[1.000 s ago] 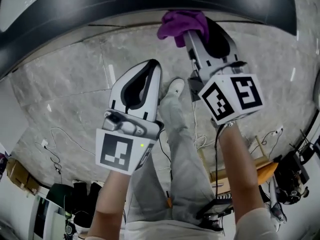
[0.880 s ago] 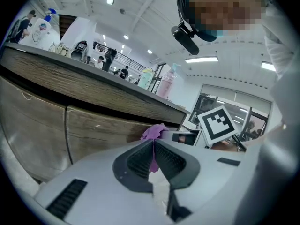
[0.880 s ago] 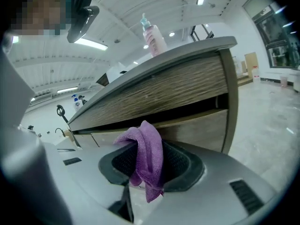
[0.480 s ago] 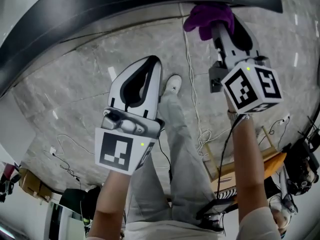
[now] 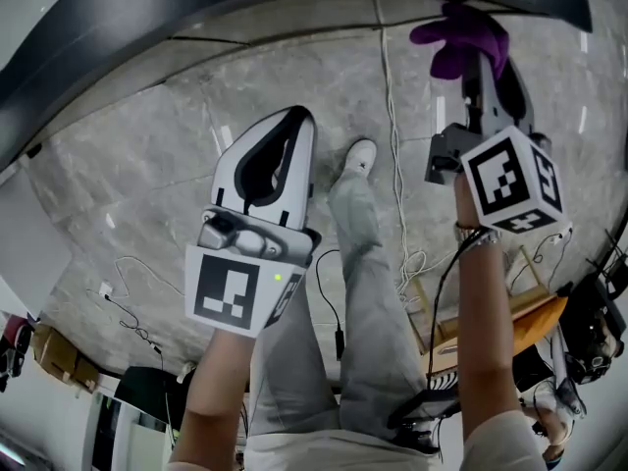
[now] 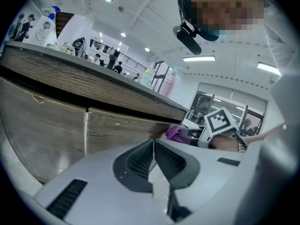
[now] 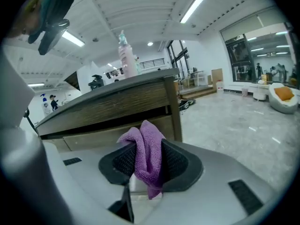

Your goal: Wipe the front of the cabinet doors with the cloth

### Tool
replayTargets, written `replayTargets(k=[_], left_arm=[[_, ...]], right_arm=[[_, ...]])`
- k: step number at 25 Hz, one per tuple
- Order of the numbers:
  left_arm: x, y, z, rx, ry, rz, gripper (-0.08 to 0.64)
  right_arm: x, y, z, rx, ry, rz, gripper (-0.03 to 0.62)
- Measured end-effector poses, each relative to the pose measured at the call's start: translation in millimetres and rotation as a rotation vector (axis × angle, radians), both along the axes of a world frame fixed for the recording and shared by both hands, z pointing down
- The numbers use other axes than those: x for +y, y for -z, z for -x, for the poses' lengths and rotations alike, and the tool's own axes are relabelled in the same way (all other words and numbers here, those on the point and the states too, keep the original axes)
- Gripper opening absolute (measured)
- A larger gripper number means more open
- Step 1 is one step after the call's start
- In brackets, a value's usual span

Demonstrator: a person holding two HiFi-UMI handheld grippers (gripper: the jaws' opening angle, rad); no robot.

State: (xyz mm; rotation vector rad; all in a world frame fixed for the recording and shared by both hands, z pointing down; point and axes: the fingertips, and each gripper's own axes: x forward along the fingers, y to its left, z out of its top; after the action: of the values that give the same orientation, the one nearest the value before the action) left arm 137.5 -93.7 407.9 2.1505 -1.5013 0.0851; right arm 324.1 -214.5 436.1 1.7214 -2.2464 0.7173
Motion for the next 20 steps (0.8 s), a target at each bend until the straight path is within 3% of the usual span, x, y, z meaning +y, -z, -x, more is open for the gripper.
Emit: replayTargets(k=[7, 10, 16, 20], left_arm=[[27, 5, 77, -0.02, 0.06, -0.001, 0.017], [37, 2, 113, -0.028, 0.097, -0.004, 0.017], [59, -10, 162, -0.024, 0.209, 0.022, 0.017], [67, -18, 178, -0.027, 0.255, 0.038, 0.017]], right_arm=[[67, -39, 146, -0.032, 0.251, 0.109, 0.134], [85, -52, 200, -0.06, 0.307, 0.14, 0.133], [91, -74, 271, -0.089, 0.403, 0.193, 0.134], [77, -87, 292, -0.101, 0.407, 0.211, 0.133]])
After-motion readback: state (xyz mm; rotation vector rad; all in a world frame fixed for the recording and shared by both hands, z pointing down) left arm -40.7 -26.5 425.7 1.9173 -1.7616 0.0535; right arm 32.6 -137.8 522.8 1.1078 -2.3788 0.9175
